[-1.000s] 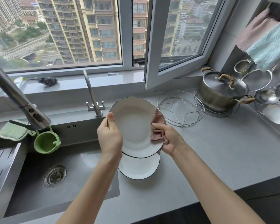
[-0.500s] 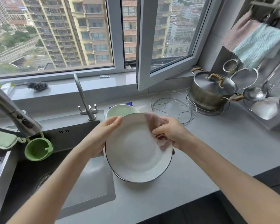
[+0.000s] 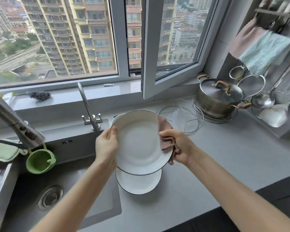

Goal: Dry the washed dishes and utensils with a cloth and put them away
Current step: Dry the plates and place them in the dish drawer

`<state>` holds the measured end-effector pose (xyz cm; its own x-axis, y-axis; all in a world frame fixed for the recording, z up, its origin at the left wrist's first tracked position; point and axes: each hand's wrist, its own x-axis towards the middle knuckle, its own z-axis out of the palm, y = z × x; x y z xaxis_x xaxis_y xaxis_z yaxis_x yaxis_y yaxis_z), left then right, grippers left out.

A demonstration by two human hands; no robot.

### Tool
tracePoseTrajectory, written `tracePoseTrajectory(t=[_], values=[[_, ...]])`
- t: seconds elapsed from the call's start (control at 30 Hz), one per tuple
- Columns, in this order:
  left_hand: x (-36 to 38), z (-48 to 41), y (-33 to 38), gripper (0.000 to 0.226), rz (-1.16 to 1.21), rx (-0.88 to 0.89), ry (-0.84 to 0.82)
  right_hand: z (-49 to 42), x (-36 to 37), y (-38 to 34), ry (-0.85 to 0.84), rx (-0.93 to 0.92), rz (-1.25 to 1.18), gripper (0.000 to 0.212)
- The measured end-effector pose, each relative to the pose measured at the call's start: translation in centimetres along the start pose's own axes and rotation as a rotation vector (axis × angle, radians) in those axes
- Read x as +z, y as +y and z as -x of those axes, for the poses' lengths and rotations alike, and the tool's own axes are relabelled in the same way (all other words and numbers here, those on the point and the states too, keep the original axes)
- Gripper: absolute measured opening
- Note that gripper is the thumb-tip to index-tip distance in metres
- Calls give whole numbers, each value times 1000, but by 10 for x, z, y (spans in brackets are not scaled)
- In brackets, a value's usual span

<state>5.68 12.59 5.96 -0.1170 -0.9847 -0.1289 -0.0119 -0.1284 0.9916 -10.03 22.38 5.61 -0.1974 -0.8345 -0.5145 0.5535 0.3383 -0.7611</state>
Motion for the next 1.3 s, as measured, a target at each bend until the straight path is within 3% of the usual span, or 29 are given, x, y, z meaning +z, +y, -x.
tracePoseTrajectory(t=[0.13,0.23,0.27,0.37,0.5,0.57,0.67,0.73,0.9,1.03,1.17,1.3], values=[[34,26,-21,35,326,-259,299,-15,34,42,341,-205,-313,30],[41,39,-21,33,290,-229,229,-15,39,45,456,-240,-323,26],[34,35,-25,27,196,-178,154,-16,31,41,470,-208,-294,23],[-1,0,-13,23,80,-119,-340,-7,5,16,490,-114,-98,17],[-17,-44,9,12,-469,28,-701,12,2,-21,201,3,448,20],[-11,-39,10,22,-502,21,-851,15,15,-35,66,116,674,18],[-8,-26,8,18,-502,94,-731,20,23,-47,1,206,685,19],[-8,-21,1,20,-474,40,-603,24,18,-42,39,178,582,38],[-4,-5,-32,25,-278,-224,-286,37,28,5,336,-29,69,32],[12,18,-53,16,-48,-318,-50,30,45,57,645,-222,-116,23],[23,36,-65,27,-22,-342,-68,40,50,85,887,-338,-212,24],[23,46,-72,30,-100,-348,-263,81,37,102,1063,-333,107,20]])
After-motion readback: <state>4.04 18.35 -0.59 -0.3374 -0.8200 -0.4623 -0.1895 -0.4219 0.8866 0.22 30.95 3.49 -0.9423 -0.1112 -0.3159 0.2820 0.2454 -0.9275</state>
